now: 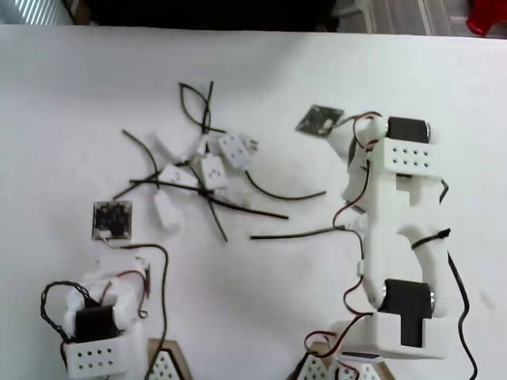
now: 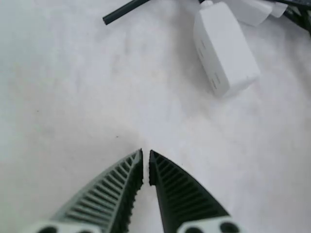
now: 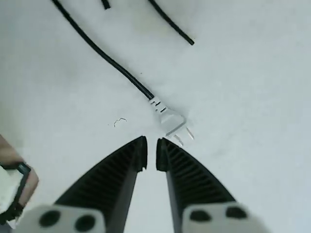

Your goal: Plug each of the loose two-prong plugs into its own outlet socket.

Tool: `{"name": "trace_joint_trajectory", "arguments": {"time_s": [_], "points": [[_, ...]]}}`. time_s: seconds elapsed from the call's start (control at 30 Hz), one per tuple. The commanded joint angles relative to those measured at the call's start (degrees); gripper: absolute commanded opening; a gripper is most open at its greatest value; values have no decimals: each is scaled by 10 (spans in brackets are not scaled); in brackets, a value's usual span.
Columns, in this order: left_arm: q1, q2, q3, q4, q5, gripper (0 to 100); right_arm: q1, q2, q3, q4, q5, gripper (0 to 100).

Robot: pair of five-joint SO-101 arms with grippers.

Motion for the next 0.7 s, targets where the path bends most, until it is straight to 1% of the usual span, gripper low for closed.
{"name": "trace_joint_trajectory", "arguments": {"time_s": [0.0, 0.07, 0.13, 0.23, 0.43, 0.67], "points": [[8, -2, -2, -5, -5, 46, -3, -26, -2, 3, 99, 118], [8, -2, -2, -5, -5, 46, -3, -26, 18, -2, 148, 173], [8, -2, -2, -5, -5, 46, -3, -26, 47, -22, 180, 224], [8, -2, -2, -5, -5, 46, -2, -8, 77, -69, 193, 266], [8, -2, -2, -5, -5, 46, -1, 86, 78, -131, 195, 269], [8, -2, -2, -5, -5, 46, 12, 146, 78, -162, 195, 269]]}}
